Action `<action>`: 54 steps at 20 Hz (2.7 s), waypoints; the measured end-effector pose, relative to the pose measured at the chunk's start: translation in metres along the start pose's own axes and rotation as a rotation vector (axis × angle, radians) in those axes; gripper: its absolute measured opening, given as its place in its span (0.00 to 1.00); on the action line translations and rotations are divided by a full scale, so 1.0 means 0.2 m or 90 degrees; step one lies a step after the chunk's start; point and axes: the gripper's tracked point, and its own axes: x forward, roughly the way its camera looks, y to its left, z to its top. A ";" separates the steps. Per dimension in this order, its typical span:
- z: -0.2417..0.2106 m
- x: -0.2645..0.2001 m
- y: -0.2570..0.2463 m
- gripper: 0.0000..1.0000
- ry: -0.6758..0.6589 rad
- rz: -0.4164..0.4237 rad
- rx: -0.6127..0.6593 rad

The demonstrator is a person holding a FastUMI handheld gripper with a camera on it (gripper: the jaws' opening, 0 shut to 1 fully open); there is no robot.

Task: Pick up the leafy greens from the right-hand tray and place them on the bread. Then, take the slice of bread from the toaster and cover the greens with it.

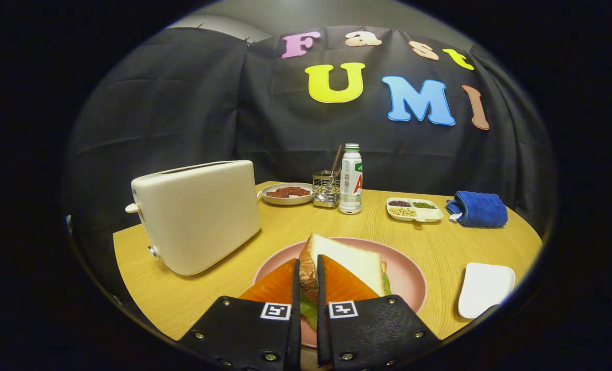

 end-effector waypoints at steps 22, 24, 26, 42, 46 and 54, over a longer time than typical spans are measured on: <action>0.03 -0.02 0.02 0.36 -0.027 0.009 0.000; 0.03 -0.01 0.02 0.36 -0.022 0.020 0.009; 0.06 -0.02 -0.01 0.36 -0.025 0.022 0.020; 0.58 -0.47 -1.11 0.36 -0.150 -0.101 0.011; 0.57 -0.60 -1.36 0.36 -0.146 -0.115 -0.001; 0.54 -0.90 -1.89 0.36 -0.155 -0.184 -0.011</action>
